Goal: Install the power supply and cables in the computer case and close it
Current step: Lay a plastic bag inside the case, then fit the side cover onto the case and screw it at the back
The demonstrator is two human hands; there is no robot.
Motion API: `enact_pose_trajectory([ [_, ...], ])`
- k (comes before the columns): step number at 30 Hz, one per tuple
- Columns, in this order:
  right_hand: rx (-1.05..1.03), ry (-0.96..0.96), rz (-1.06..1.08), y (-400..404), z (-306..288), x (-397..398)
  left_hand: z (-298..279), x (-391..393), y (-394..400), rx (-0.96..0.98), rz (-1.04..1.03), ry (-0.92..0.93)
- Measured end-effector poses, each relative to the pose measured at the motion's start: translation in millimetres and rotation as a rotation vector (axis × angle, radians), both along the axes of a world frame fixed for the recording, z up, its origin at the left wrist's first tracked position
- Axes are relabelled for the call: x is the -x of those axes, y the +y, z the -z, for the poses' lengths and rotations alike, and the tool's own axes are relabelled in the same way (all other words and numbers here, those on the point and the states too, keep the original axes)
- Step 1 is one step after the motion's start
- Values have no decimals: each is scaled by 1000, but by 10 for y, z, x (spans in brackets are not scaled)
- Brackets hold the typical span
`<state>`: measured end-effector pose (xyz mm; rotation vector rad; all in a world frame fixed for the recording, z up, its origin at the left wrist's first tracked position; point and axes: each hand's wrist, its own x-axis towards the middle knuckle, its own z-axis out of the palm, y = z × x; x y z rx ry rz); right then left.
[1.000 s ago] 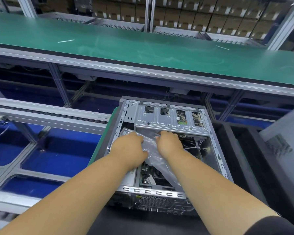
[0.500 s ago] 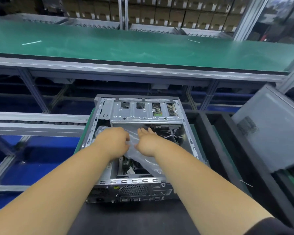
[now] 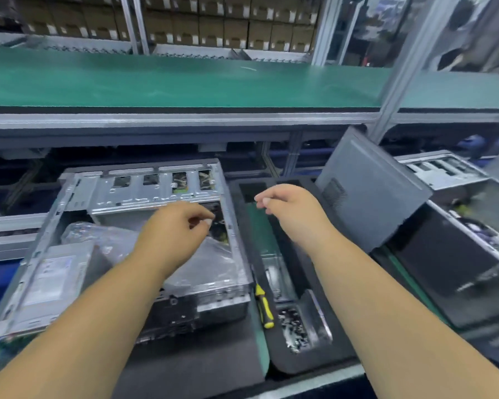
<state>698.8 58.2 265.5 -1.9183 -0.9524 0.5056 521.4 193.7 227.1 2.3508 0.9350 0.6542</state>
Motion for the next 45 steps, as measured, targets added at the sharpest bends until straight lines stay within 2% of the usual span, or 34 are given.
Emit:
enact_pose_trajectory([
  [4, -60, 11, 63, -403, 18, -303, -44, -335, -328, 65, 45, -77],
  [7, -84, 28, 115, -602, 67, -492, -54, -529, -464, 40, 122, -39],
  [9, -78, 42, 151, -690, 104, -601, -56, -639, -478, 35, 158, -32],
  [19, -118, 102, 368, -816, 177, -925, -101, -1250, -294, 253, 331, -60],
  [26, -152, 41, 471, -1011, 223, -1262, -194, -1621, -439, 338, 420, -39],
  [31, -181, -120, 758, -1259, 343, -1925, -148, -1915, -564, 386, 380, -53],
  [34, -141, -114, 903, -1400, 427, -2380, -115, -2111, -683, 429, 325, -55],
  [37, -104, -22, 869, -1465, 540, -2758, -92, -2340, -841, 472, 285, -33],
  [41, -115, 180, 703, -1429, 681, -3061, -64, -2718, -1086, 553, 225, -59],
  [45, -53, 184, 548, -1401, 773, -3159, -17, -3125, -1336, 633, 162, -59],
])
